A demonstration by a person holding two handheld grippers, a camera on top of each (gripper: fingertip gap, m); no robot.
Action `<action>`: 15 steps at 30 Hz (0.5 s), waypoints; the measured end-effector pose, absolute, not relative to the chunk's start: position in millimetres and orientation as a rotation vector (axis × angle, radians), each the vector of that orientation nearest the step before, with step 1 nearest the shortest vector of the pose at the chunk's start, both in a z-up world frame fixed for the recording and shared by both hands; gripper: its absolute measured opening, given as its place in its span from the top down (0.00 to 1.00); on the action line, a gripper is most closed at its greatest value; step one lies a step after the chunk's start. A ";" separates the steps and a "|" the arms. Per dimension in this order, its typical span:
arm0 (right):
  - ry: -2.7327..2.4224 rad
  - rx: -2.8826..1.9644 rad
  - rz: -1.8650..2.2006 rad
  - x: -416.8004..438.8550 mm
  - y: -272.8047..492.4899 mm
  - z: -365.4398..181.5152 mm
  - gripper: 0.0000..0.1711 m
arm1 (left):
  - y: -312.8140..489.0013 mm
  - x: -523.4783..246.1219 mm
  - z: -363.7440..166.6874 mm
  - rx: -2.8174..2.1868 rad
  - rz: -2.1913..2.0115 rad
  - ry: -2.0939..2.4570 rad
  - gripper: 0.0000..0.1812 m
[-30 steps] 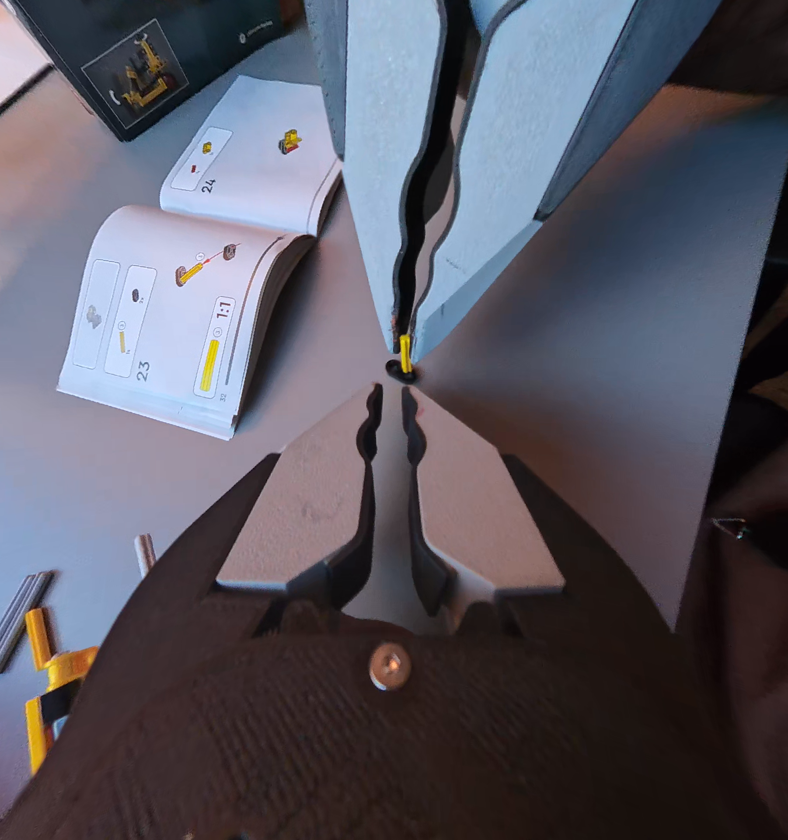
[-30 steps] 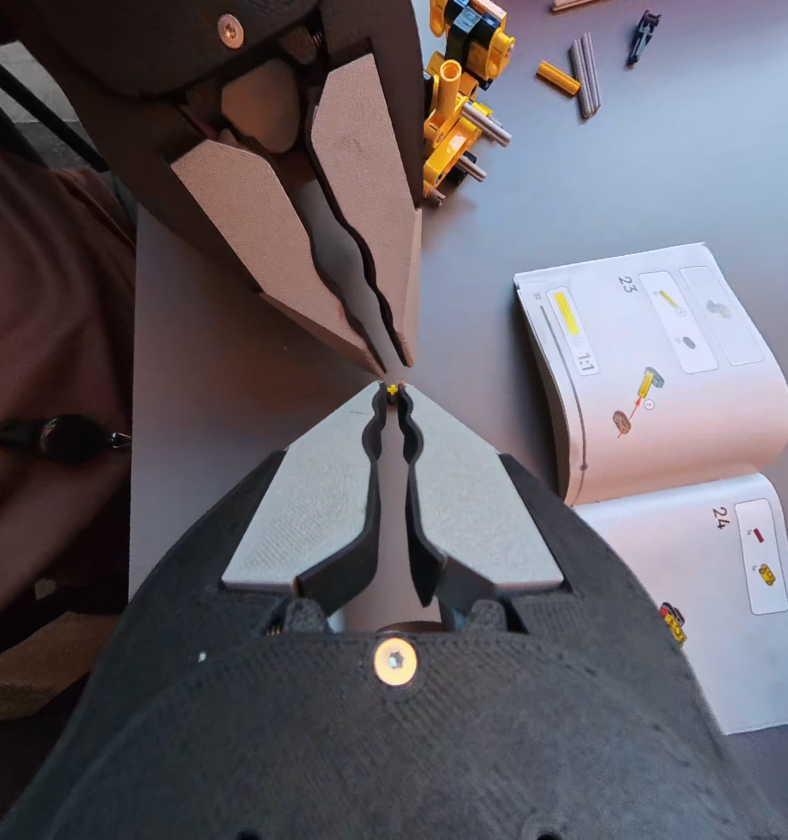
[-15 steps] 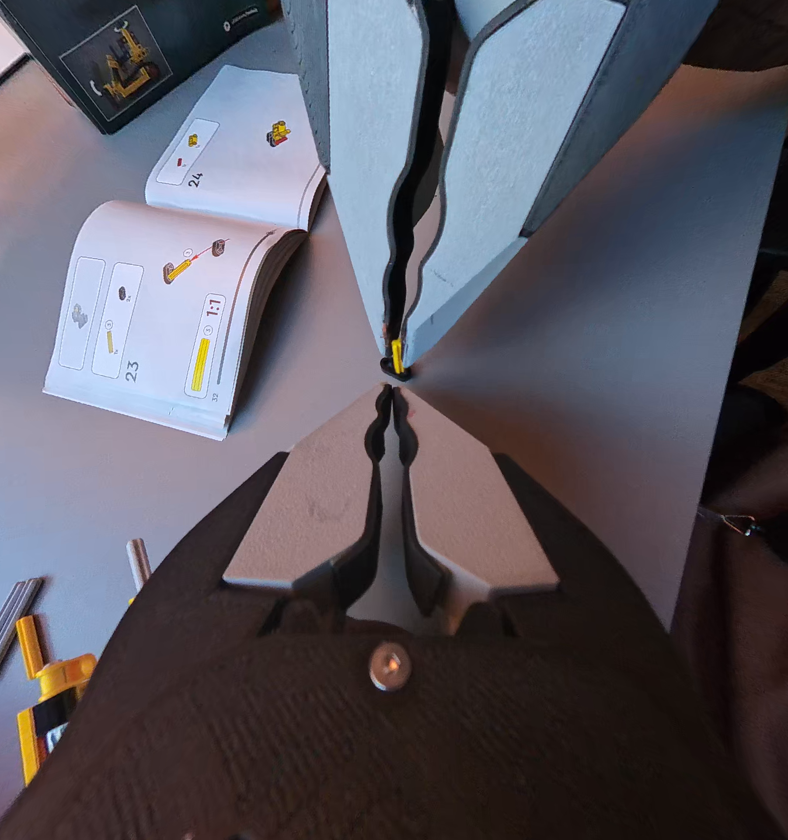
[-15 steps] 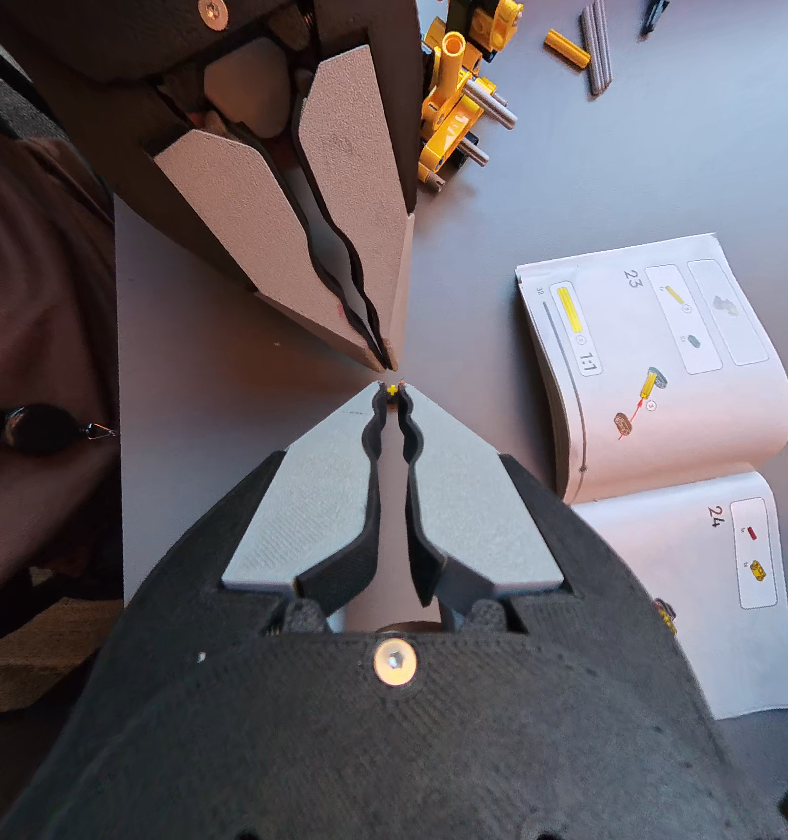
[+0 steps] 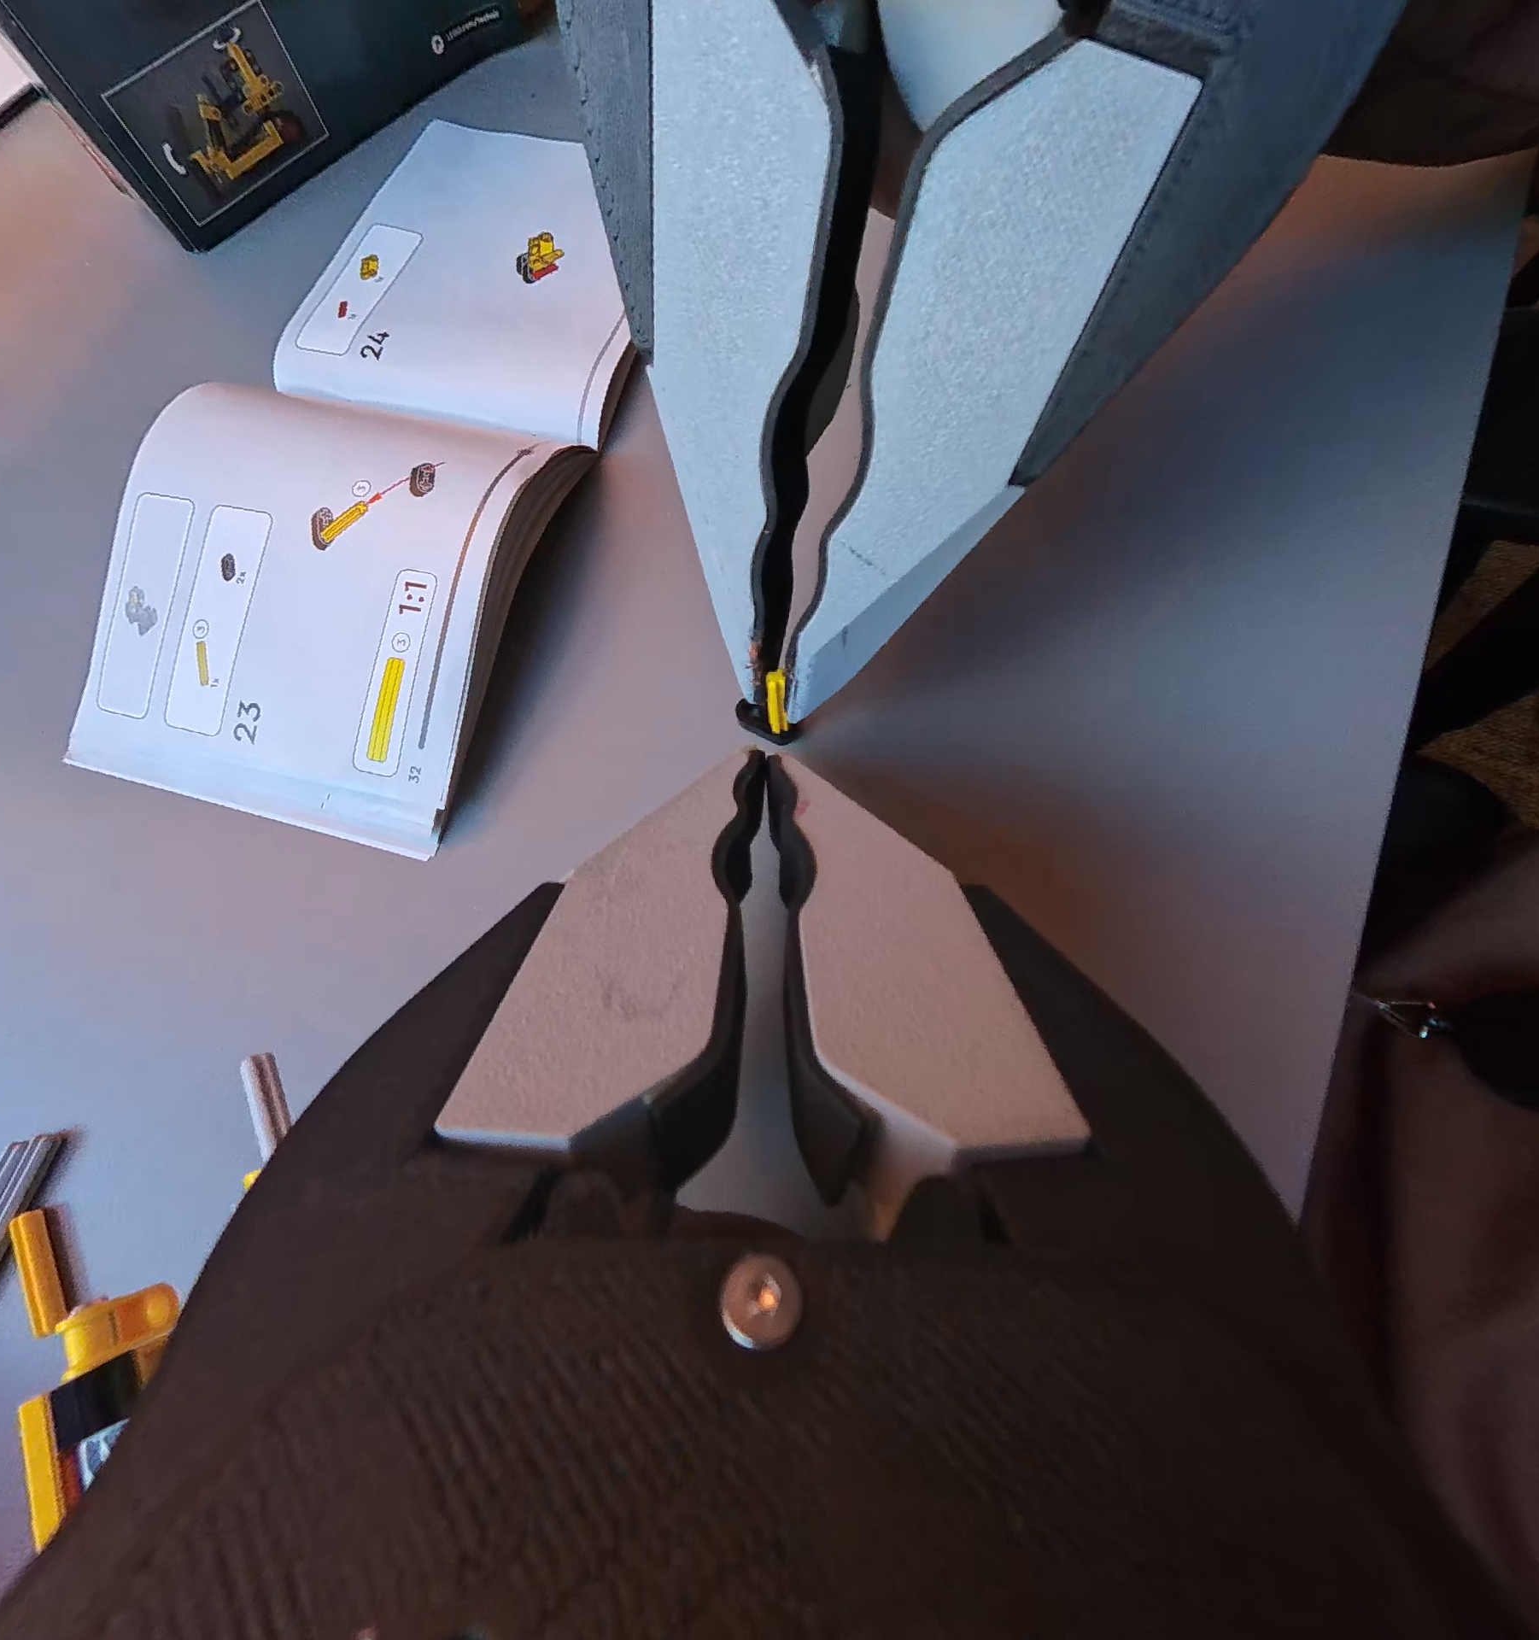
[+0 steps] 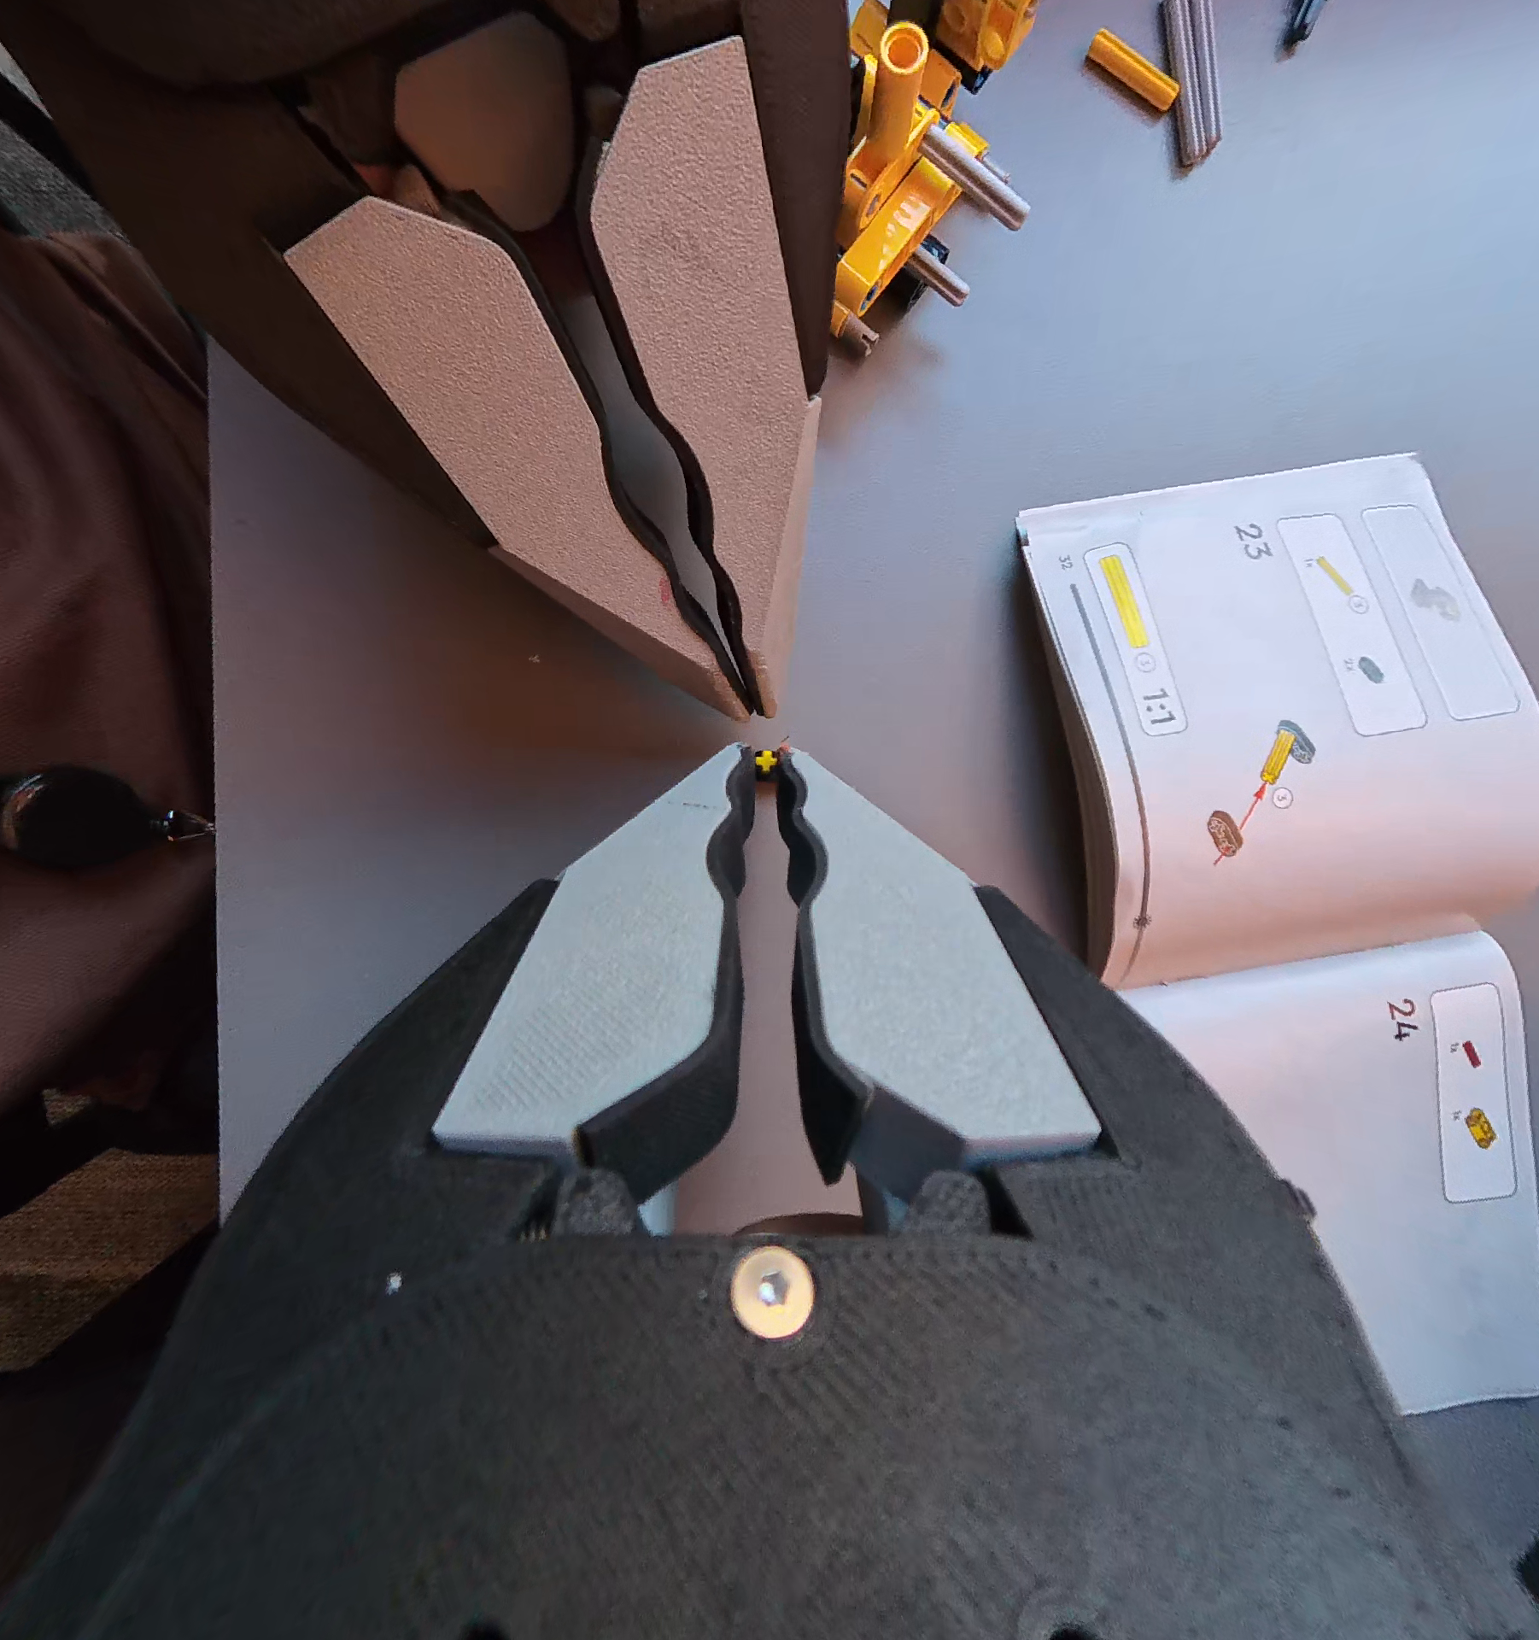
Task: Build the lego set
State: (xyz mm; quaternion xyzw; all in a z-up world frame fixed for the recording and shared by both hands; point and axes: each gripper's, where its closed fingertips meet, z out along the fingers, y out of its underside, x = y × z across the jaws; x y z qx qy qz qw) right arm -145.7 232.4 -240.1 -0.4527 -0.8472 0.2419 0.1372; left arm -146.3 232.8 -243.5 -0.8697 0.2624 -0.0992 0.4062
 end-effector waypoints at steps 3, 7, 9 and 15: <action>-2.464 -1.294 0.688 -146.7 232.0 -240.2 0.99 | 233.1 -146.8 -242.5 -2.190 -0.257 0.654 1.00; -2.481 -1.266 0.669 -148.0 230.8 -240.8 0.99 | 234.2 -149.2 -235.0 -2.153 -0.280 0.614 1.00; -2.486 -1.258 0.664 -148.3 230.5 -240.9 0.99 | 234.5 -150.8 -227.8 -2.113 -0.294 0.586 1.00; -2.477 -1.248 0.719 -148.5 230.8 -240.9 0.99 | 238.8 -148.8 -212.9 -2.030 -0.350 0.532 1.00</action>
